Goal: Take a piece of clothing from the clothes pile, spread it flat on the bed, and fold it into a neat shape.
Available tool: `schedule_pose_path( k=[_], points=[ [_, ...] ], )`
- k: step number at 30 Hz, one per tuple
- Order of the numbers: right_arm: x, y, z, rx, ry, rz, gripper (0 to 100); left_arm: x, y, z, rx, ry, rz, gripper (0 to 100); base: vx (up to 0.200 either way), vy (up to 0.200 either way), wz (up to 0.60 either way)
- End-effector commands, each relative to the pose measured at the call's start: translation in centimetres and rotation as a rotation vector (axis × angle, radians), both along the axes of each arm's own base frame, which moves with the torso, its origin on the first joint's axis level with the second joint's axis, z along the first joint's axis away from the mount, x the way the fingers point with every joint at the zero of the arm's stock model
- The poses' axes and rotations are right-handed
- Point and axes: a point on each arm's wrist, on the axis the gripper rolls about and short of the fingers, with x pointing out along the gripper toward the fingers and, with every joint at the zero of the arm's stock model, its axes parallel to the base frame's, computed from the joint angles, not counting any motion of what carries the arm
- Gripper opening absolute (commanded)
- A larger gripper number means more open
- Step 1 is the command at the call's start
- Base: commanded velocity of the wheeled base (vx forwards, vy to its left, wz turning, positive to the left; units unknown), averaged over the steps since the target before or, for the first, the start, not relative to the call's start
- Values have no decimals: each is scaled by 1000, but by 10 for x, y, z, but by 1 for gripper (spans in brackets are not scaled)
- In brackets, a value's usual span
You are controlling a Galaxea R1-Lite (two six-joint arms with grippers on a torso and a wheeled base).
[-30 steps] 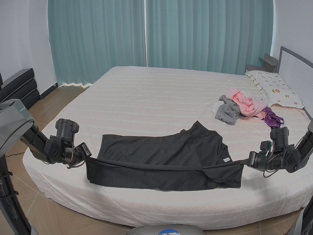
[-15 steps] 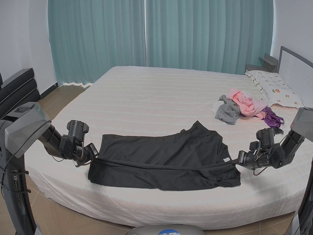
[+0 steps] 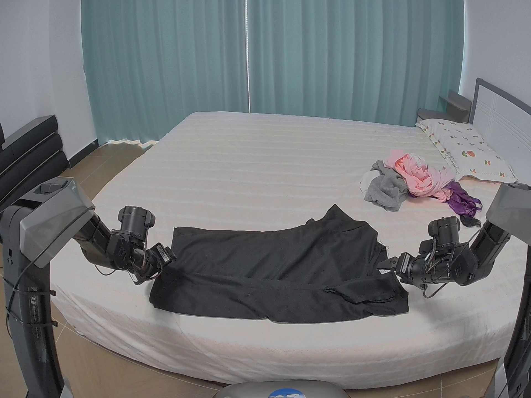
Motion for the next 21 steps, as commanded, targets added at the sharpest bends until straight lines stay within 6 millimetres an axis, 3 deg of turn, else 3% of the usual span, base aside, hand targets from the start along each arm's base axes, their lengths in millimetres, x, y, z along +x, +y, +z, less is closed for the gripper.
schedule_pose_path(
  k=[1,4,8,9,14,21],
  points=[
    [-19,11,25,31,-28,10,100,-8,9,20,-17,-33,15,100,0,0,0],
    [-43,25,40,89,-29,6,100,-28,17,46,-75,-57,-7,100,0,0,0],
    [-59,41,35,126,22,-44,100,-46,18,55,-94,-49,-3,100,0,0,0],
    [-65,51,27,120,32,-102,100,-61,19,58,-118,-38,21,100,0,0,0],
    [-70,63,-5,74,51,-150,100,-83,17,54,-184,13,70,100,0,0,0],
    [-68,71,-18,91,57,-213,100,-93,9,42,-278,29,98,100,0,0,0]
  ],
)
